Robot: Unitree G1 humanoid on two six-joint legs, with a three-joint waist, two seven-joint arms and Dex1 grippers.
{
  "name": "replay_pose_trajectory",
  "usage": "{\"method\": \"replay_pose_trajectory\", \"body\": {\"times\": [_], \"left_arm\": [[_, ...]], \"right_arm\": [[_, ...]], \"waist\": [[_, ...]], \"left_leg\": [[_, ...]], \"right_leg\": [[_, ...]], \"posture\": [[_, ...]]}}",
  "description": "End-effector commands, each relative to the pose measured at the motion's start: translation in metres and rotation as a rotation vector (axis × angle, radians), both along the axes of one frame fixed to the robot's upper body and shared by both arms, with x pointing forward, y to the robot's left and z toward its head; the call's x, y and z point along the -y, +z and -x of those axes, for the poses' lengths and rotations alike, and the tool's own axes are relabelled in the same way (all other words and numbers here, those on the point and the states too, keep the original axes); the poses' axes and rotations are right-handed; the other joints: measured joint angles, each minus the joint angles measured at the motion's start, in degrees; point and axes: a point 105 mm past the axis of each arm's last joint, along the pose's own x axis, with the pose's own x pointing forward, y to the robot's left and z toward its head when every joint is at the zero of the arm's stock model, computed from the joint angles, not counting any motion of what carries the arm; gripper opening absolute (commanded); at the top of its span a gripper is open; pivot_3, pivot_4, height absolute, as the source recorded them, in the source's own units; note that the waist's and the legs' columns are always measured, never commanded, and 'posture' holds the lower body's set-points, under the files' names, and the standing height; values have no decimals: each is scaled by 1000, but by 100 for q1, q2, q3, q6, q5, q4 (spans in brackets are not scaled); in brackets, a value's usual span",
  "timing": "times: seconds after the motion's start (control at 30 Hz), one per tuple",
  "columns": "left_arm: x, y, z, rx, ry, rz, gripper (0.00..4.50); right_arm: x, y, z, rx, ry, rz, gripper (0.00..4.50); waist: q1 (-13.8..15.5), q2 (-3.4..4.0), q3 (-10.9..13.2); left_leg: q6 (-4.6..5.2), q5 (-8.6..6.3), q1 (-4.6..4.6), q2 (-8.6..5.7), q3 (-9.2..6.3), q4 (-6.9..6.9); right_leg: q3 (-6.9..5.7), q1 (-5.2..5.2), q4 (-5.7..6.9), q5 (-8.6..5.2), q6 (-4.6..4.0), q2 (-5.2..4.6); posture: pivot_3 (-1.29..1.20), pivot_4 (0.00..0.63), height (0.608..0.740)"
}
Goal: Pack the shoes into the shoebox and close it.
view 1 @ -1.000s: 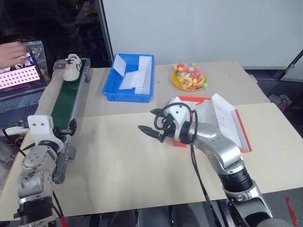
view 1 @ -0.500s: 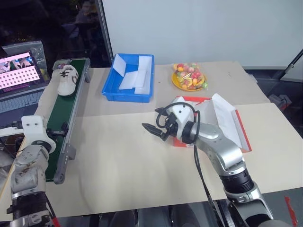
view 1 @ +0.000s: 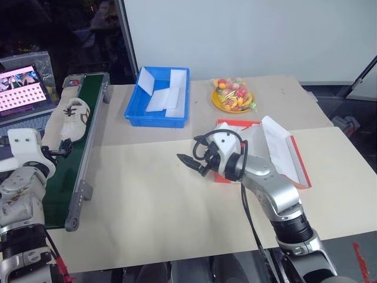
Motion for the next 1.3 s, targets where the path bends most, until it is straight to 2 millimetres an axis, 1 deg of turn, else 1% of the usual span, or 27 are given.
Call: {"method": "replay_pose_trajectory", "body": {"times": [0.03, 0.2, 0.27, 0.37, 0.43, 0.47, 0.53, 0.57, 0.6, 0.67, 0.7, 0.73, 0.8, 0.83, 0.9, 0.93, 0.97, 1.13, 1.2, 1.23, 1.3], "left_arm": [[1, 16, 0, 58, -5, -28, 4500], [-2, 12, -1, 50, 13, -15, 4500], [-5, 2, 0, 13, 35, 12, 4500], [1, -16, 0, -57, 29, 55, 4500], [11, -31, 1, -111, -2, 81, 4500], [16, -34, 1, -122, -12, 87, 4500], [27, -36, -1, -124, -43, 103, 3954], [32, -36, -2, -121, -57, 104, 3821], [36, -35, -2, -119, -68, 107, 3370], [41, -35, -4, -122, -73, 106, 2735], [42, -35, -4, -124, -73, 107, 2436], [42, -35, -5, -126, -71, 108, 1972], [41, -35, -5, -129, -68, 108, 1408], [41, -35, -5, -130, -67, 108, 1009], [40, -36, -5, -135, -65, 107, 422], [40, -36, -5, -137, -65, 106, 206], [39, -36, -5, -139, -64, 105, 66], [40, -36, -7, -152, -63, 90, 66], [41, -32, -9, -142, -59, 79, 66], [43, -27, -10, -131, -55, 52, 66], [44, -9, -14, -78, -25, -51, 66]], "right_arm": [[1, 16, 4, 59, 1, -34, 4435], [1, 18, 3, 61, -2, -40, 4435], [1, 20, 4, 62, -1, -46, 4435], [2, 21, 4, 62, -1, -51, 4435], [2, 22, 4, 61, -1, -56, 4435], [2, 22, 4, 61, -2, -57, 4435], [3, 22, 4, 61, -2, -58, 4500], [3, 23, 4, 60, -2, -60, 4500], [2, 23, 4, 60, -2, -62, 4500], [2, 23, 4, 59, -2, -66, 4500], [1, 23, 4, 59, -1, -66, 4500], [1, 24, 4, 58, -2, -67, 4500], [2, 24, 4, 57, -3, -69, 4500], [2, 24, 4, 57, -4, -70, 4500], [2, 24, 4, 56, -6, -70, 4500], [2, 23, 4, 56, -7, -71, 4500], [2, 23, 4, 55, -8, -72, 4500], [3, 24, 5, 48, -16, -83, 4500], [4, 25, 5, 46, -17, -88, 4500], [4, 25, 4, 46, -19, -90, 4500], [5, 26, 3, 44, -20, -93, 4500]], "waist": [[2, 0, 0], [0, 0, 0], [-1, 0, 0], [3, 0, 0], [1, 0, 0], [1, 0, 0], [10, 0, 0], [42, 2, 0], [71, 3, 0], [139, 3, 0], [167, 3, 0], [179, 3, 0], [188, 3, 0], [187, 3, 0], [186, 3, 0], [186, 3, 0], [186, 3, 0], [187, 3, 0], [187, 3, 0], [188, 3, 0], [190, 2, 1]], "left_leg": [[0, 0, 0, 0, 0, 0], [0, 0, 0, 0, 0, 0], [0, 0, 0, 0, 0, 0], [0, 0, 1, 0, 0, 0], [0, 0, 1, 0, 0, 0], [0, 0, 1, -1, 0, 0], [0, 0, 1, 0, 0, 0], [0, 0, 3, 0, -1, 0], [-1, 0, 5, -1, -3, 0], [-5, 2, 9, -1, -3, 0], [-10, 5, 12, -2, -3, 0], [-19, 11, 13, -2, -3, 0], [-26, 15, 16, -3, -3, 0], [-29, 17, 19, -3, -3, 0], [-32, 19, 24, -3, -3, 0], [-34, 20, 25, -3, -4, 0], [-37, 22, 26, -3, -4, 0], [-53, 32, 31, -3, -6, 0], [-55, 34, 34, -3, -6, 0], [-56, 35, 34, -3, -7, 0], [-58, 36, 35, -3, -8, 0]], "right_leg": [[0, 0, 0, 0, 0, 0], [0, 0, 0, 0, 0, 0], [0, 0, 0, 0, 0, 0], [0, 0, 0, 0, 0, 0], [0, 1, 1, 0, 0, 0], [0, 1, 2, 0, 0, 0], [0, 1, 5, 0, 0, 0], [0, 1, 6, 0, 0, 0], [-1, 3, 9, 0, 0, 0], [-1, 7, 10, 0, 0, -1], [-1, 10, 10, 0, 0, -1], [-1, 13, 11, 0, -1, -1], [-2, 15, 15, 1, -2, -1], [-2, 17, 18, 1, -2, -1], [-2, 17, 26, 1, -3, -1], [-2, 17, 31, 1, -3, -1], [-2, 16, 37, 1, -3, -1], [-2, 18, 47, 1, -3, -1], [-2, 19, 50, 1, -3, -1], [-3, 19, 51, 1, -3, -1], [-4, 20, 53, 1, -3, -1]], "posture": [[0, 150, 740], [0, 150, 740], [0, 150, 740], [0, 150, 740], [0, 150, 740], [0, 150, 740], [0, 150, 740], [0, 150, 740], [0, 150, 740], [0, 150, 740], [0, 150, 740], [0, 150, 740], [0, 150, 740], [0, 150, 740], [0, 150, 740], [0, 150, 740], [0, 150, 740], [0, 150, 740], [0, 150, 740], [0, 150, 740], [0, 150, 740]]}}
